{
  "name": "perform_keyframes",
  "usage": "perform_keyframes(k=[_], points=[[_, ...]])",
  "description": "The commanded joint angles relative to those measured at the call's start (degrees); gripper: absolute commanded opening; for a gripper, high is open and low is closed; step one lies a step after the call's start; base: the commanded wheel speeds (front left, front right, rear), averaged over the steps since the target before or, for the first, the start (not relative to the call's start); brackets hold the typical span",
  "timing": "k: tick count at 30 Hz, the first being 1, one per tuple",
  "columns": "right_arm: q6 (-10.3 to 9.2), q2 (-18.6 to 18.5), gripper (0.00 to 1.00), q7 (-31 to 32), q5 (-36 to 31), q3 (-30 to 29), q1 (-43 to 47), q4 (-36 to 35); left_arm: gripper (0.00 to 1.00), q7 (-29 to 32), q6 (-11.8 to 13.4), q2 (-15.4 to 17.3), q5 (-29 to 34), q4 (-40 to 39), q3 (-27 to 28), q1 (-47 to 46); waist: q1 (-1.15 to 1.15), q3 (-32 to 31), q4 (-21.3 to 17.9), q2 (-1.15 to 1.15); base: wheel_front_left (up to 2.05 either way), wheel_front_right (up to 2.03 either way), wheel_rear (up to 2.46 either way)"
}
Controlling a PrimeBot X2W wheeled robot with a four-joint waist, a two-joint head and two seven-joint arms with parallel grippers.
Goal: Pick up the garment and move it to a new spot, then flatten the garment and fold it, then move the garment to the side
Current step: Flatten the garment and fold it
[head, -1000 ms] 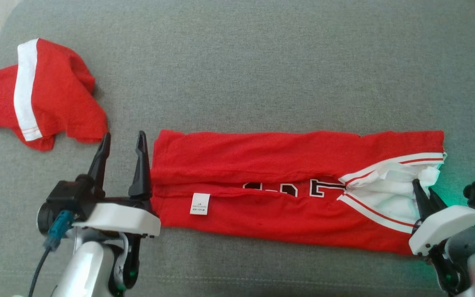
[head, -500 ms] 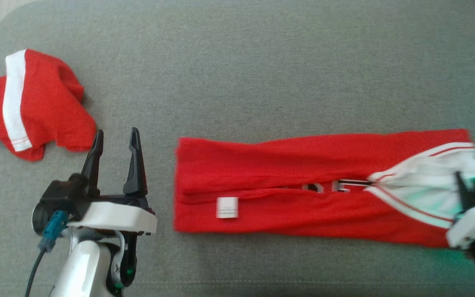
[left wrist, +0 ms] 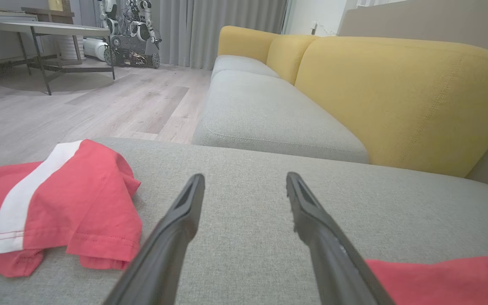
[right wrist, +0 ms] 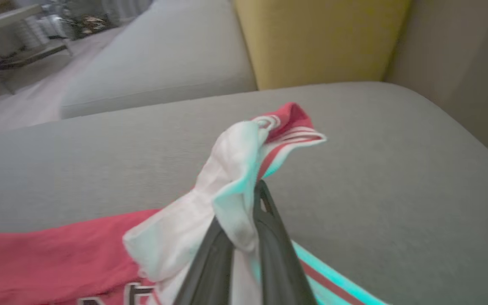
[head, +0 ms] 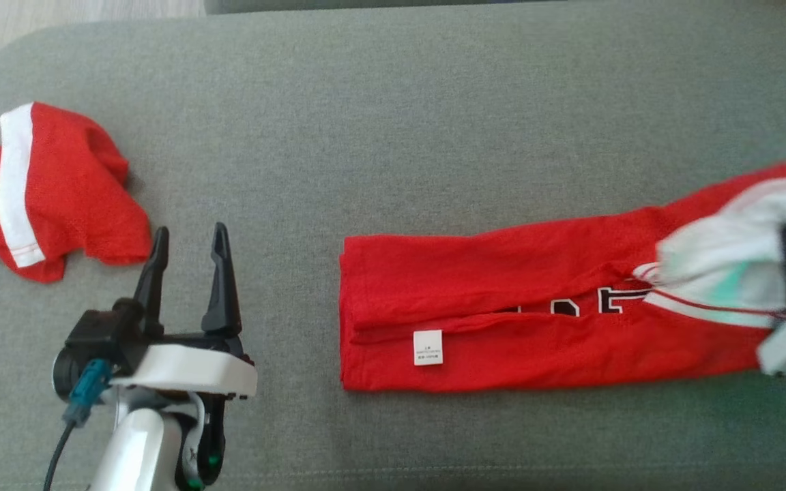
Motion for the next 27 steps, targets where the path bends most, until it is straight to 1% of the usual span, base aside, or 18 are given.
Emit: perform_keyframes(k=[1,6,10,14,19,20,23,27], points=[[-0.04,-0.7,0.00,0.6,-0.7,1.9,-0.7,-3.7,1.00,-0.7,-0.4,0.2,0.8,-1.8,2.0,-1.0,0.00,-0.4,0.0,0.00,0.00,0.00,0.00],[-0.04,3.0,0.00,4.6,-0.2,9.2,-0.7,-11.7,1.00,-0.7,-0.9,0.0,0.9,-1.3,2.0,-0.6,0.00,-1.9,0.2,0.00,0.00,0.00,0.00],[-0.04,7.0,0.00,5.4,2.2,17.4,-1.4,-12.5,1.00,-0.7,-1.4,-0.2,1.1,-0.9,1.8,-0.5,0.00,-2.5,0.6,0.00,0.00,0.00,0.00],[-0.04,9.6,0.00,3.7,5.2,25.7,-2.5,-8.4,1.00,-0.7,-1.9,-0.5,1.2,-0.3,1.2,-0.6,0.00,-3.0,1.6,0.00,0.00,0.00,0.00],[-0.04,10.2,0.00,-1.1,10.3,35.4,-4.8,-1.3,1.00,-0.7,-2.3,-0.8,1.3,0.1,0.5,-0.7,0.00,-2.9,3.2,0.00,0.00,0.00,0.00],[-0.04,10.2,0.00,-2.3,12.0,36.8,-5.3,0.3,1.00,-0.7,-2.4,-0.8,1.3,0.3,0.3,-0.8,0.00,-2.8,3.5,0.00,0.00,0.00,0.00],[-0.04,10.2,0.00,-6.1,14.2,40.0,-7.4,5.3,1.00,-0.7,-2.7,-1.0,1.5,0.5,-0.1,-1.1,0.00,-2.3,4.2,0.00,0.00,0.00,0.00],[-0.04,10.3,0.00,-10.3,16.1,42.3,-10.3,11.4,1.00,-0.7,-2.8,-1.1,1.7,0.7,-0.5,-1.6,0.00,-1.6,5.1,0.00,0.00,0.00,0.00]])
